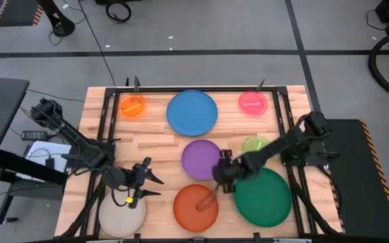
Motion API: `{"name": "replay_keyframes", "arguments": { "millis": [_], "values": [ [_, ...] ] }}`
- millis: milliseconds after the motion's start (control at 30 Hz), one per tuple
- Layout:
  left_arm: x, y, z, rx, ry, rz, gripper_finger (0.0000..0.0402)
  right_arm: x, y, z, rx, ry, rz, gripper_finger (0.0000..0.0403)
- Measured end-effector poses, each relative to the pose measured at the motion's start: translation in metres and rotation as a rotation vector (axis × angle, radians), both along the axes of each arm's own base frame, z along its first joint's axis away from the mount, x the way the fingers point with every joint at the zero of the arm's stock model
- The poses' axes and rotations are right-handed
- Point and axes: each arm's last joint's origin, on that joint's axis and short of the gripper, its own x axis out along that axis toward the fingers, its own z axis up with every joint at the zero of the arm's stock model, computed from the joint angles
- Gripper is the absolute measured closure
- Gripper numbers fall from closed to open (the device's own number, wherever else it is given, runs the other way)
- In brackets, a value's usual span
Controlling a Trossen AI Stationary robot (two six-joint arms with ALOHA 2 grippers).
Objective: Stack plastic plates
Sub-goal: Stack the purple plate on top of the orange plate
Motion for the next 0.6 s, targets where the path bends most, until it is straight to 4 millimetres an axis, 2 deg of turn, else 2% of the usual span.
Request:
{"name": "replay_keyframes", "arguments": {
  "millis": [67,167,367,600],
  "values": [
    [0.001,0.001,0.0,0.01,-0.003,0.01,0.0214,0.007,-0.011,0.001,0.029,-0.013,0.021,0.0201],
    [0.003,0.004,0.0,0.01,-0.003,0.024,0.0214,0.015,-0.017,0.006,0.065,-0.035,0.081,0.0206],
    [0.001,0.002,-0.001,0.021,0.007,0.015,0.0214,0.017,-0.016,0.0,0.062,-0.003,0.214,0.0219],
    [-0.001,0.005,0.003,0.015,-0.004,0.014,0.0214,0.019,-0.016,-0.015,0.029,0.048,0.236,0.0235]
  ]
}}
